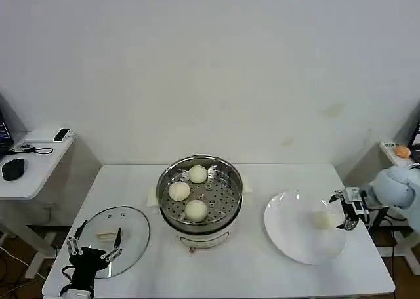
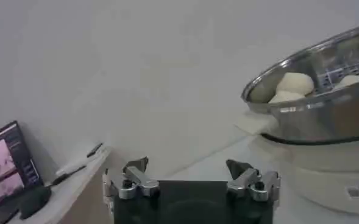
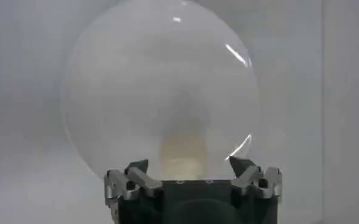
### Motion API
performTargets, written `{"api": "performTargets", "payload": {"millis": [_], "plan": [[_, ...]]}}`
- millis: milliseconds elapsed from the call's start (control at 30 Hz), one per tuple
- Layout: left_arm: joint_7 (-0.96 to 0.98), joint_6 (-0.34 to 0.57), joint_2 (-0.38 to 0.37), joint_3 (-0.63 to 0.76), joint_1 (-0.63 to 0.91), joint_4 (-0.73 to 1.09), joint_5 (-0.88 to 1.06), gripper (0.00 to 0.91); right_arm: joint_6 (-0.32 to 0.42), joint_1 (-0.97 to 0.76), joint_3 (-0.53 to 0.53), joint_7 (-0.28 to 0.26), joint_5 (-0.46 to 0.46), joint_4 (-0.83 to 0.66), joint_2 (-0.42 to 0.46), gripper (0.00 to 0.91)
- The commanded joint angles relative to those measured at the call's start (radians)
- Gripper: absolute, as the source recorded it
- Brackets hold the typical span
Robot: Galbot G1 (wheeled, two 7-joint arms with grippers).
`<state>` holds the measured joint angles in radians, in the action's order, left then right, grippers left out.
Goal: Take steamed baozi put them in steamer then cover it.
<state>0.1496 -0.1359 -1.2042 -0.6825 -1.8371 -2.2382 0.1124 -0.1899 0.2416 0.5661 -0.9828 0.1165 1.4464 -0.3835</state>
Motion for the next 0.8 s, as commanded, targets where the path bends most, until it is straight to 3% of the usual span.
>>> {"api": "performTargets", "payload": {"millis": [33,500,633,800], "plan": [[0.001,0.0,-0.001,-0.009,-0.01,-0.003,0.0,0.907,0.006,0.106,-0.099,0.004,0.061,-0.112,-0.079,0.907],[0.0,-0.002,-0.012,-0.018,-0.01,0.002,0.004,0.907,0.004,0.068,-0.067,-0.014,0.118,-0.205,-0.179,0.907],[0.0,-0.003,-0.014,-0.018,-0.007,0.003,0.004,0.907,0.001,0.067,-0.066,-0.018,0.119,-0.209,-0.191,0.816],[0.0,-0.003,-0.013,-0.021,-0.008,0.005,0.004,0.907,-0.003,0.064,-0.057,-0.022,0.122,-0.212,-0.195,0.776]]}}
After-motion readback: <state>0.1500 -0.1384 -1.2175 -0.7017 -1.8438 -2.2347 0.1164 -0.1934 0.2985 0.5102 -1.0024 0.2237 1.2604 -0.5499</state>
